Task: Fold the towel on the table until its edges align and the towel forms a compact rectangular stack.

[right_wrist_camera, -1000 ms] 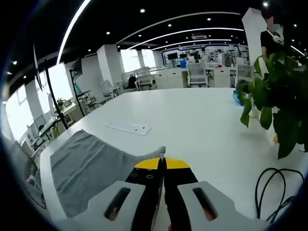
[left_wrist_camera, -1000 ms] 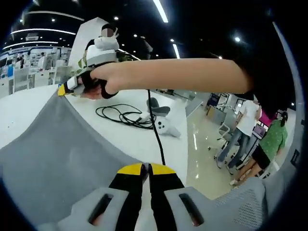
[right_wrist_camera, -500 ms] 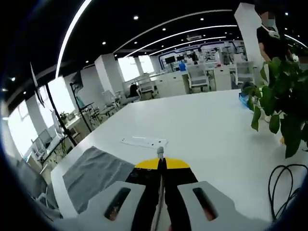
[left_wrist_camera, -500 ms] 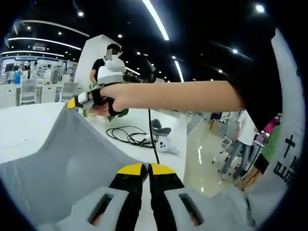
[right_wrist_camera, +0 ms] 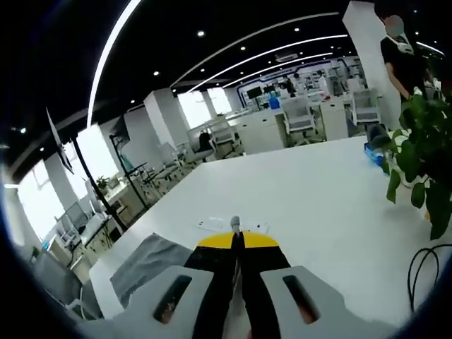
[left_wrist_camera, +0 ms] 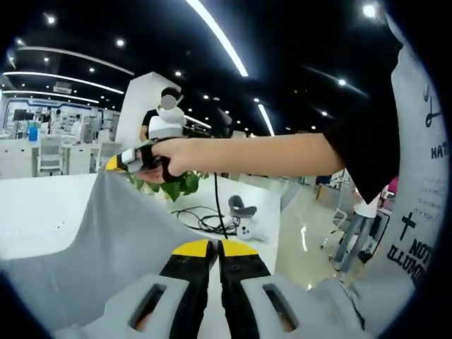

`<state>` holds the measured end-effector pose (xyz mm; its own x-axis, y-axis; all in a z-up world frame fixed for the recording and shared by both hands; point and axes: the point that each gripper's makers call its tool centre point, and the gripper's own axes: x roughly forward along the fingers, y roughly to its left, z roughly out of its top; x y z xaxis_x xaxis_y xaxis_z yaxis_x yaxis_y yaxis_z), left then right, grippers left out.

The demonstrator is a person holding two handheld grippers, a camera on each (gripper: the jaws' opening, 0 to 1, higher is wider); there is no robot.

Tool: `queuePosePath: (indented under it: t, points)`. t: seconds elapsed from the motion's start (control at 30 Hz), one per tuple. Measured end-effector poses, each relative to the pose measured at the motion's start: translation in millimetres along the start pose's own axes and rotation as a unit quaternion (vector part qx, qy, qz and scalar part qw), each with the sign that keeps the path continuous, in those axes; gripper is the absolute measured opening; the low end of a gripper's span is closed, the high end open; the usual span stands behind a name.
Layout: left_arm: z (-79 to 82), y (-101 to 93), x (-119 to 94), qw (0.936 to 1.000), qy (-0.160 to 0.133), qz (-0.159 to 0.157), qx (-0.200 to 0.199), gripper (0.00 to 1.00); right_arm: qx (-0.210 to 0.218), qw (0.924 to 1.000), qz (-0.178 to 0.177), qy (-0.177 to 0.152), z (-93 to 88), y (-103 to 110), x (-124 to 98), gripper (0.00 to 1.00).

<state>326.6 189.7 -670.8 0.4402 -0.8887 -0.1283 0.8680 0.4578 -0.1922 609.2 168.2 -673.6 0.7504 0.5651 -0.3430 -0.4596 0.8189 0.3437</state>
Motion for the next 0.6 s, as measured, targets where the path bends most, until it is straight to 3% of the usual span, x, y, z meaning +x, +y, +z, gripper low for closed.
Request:
queuePosePath:
  t: [0.17, 0.33, 0.6]
  points:
    - [9.3, 15.2, -26.8, 0.9998, -0.011, 0.019, 0.001, 0.04, 0.014, 0.9996, 0.006, -0.024, 14.3, 22.3, 4.6, 0.0]
    - [21.0, 29.8, -58.8, 0.9989, -0.022, 0.04, 0.007, 0.04, 0.014, 0.9994, 0.02, -0.025, 18.7, 47.6, 13.8, 0.0]
    - [42.9, 52.6, -103.1, 0.996, -0.033, 0.069, 0.046, 0.04, 0.017, 0.9984, 0.039, -0.037, 35.8, 89.6, 29.6, 0.0]
